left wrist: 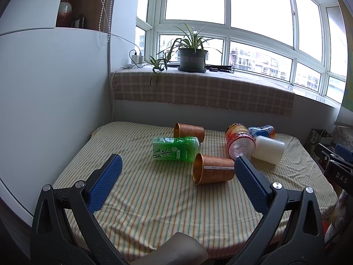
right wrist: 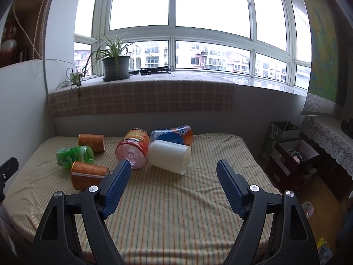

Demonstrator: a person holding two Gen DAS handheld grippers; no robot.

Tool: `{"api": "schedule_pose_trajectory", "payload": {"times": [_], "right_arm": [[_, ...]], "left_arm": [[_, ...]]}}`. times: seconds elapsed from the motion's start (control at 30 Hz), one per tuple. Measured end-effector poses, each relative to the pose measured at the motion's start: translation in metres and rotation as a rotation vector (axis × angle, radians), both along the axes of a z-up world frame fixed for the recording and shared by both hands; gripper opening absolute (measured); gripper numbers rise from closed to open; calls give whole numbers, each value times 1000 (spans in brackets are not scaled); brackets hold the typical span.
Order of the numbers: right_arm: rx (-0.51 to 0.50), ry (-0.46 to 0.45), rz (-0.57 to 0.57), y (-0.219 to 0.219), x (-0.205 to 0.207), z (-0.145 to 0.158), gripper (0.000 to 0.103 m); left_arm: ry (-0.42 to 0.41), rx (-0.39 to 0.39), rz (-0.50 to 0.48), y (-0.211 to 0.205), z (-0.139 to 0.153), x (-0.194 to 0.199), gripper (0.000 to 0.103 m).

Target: Flip cup upright

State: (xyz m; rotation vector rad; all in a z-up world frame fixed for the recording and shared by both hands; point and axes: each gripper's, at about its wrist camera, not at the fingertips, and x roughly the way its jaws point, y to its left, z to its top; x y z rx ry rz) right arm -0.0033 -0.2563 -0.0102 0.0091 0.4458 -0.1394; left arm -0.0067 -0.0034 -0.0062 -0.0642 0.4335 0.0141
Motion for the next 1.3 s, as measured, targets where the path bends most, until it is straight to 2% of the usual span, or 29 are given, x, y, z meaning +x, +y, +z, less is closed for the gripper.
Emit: {"api": "schedule_pose_trajectory", "payload": {"times": [1.3], "right_arm": [[-7, 14, -1, 1, 2, -5, 80]], "left_arm": [[1, 6, -9, -5, -6, 2, 103]]}}
